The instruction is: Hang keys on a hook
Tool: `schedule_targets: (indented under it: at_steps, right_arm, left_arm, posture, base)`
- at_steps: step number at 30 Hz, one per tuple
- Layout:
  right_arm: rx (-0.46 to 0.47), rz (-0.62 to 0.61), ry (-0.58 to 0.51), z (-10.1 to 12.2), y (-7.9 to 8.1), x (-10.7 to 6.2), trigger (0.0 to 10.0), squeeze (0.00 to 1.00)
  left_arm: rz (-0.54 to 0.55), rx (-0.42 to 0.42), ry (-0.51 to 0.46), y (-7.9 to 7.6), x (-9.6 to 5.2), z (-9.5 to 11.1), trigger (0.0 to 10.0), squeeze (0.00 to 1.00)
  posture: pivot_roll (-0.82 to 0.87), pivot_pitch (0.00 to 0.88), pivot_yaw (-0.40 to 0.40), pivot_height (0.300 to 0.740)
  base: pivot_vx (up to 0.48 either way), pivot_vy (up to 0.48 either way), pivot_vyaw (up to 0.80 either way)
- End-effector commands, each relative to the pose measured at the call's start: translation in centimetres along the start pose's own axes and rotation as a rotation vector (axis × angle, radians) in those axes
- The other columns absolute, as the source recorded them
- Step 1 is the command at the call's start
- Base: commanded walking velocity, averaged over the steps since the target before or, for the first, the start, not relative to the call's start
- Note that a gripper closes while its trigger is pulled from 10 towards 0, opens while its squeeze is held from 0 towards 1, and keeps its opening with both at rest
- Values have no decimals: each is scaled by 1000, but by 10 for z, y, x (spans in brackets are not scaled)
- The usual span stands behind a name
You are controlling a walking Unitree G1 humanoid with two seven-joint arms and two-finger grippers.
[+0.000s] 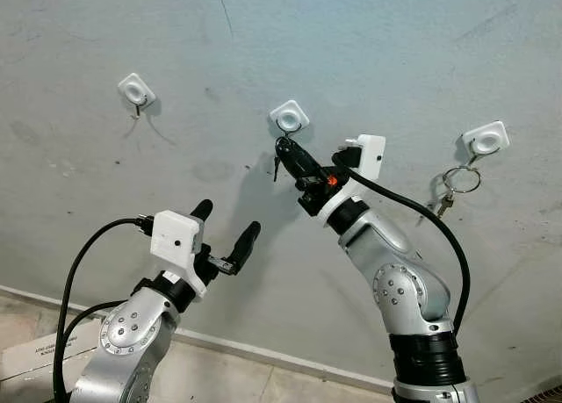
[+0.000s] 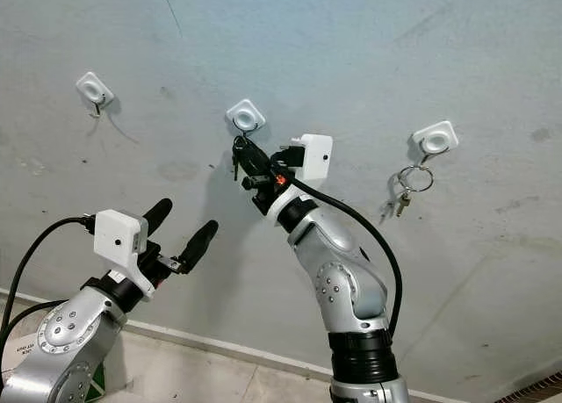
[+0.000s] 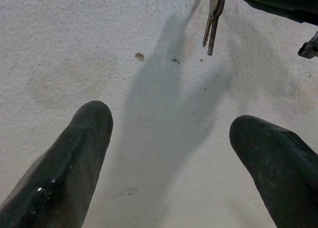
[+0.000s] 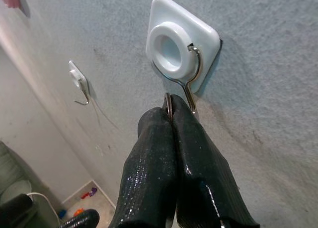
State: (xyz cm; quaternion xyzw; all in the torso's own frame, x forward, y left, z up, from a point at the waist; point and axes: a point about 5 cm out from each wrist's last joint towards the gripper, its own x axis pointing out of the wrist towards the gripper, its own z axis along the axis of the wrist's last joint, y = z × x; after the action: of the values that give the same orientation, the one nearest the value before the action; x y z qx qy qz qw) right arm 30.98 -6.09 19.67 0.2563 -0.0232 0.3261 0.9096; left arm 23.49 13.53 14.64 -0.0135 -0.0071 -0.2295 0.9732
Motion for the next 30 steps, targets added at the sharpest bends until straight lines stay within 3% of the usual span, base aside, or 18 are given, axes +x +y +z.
schedule_targets:
  at_steps: [1, 12, 18, 20, 24, 30]
  right_arm:
    - [46, -147, 32, -6, -24, -8, 10000, 0]
    - [37, -21, -69, 17, -8, -4, 10000, 0]
    - [72, 56, -41, 15, -3, -6, 10000, 0]
    - [98, 134, -23, 14, 4, -8, 10000, 0]
    - [66, 241, 17, 12, 14, -13, 10000, 0]
    - [34, 220, 0, 18, 11, -12, 10000, 0]
  left_arm:
    - [-6, 14, -7, -1, 3, 2, 10000, 0]
    - [-6, 15, -10, -1, 3, 2, 10000, 0]
    - [-10, 14, -10, -2, 4, 2, 10000, 0]
    - [-10, 17, -9, -2, 4, 2, 10000, 0]
    - [-8, 19, -8, -2, 4, 2, 10000, 0]
    - [-8, 20, -9, -1, 4, 1, 10000, 0]
  posture:
    - [113, 5, -6, 740]
    - [111, 10, -5, 740]
    - [110, 13, -4, 740]
    - [110, 13, -4, 740]
    - [112, 13, -3, 740]
    - [109, 14, -3, 740]
  base:
    - [0, 0, 0]
    - [0, 0, 0]
    - [0, 0, 0]
    - [0, 0, 0]
    - [0, 0, 0]
    - [0, 0, 0]
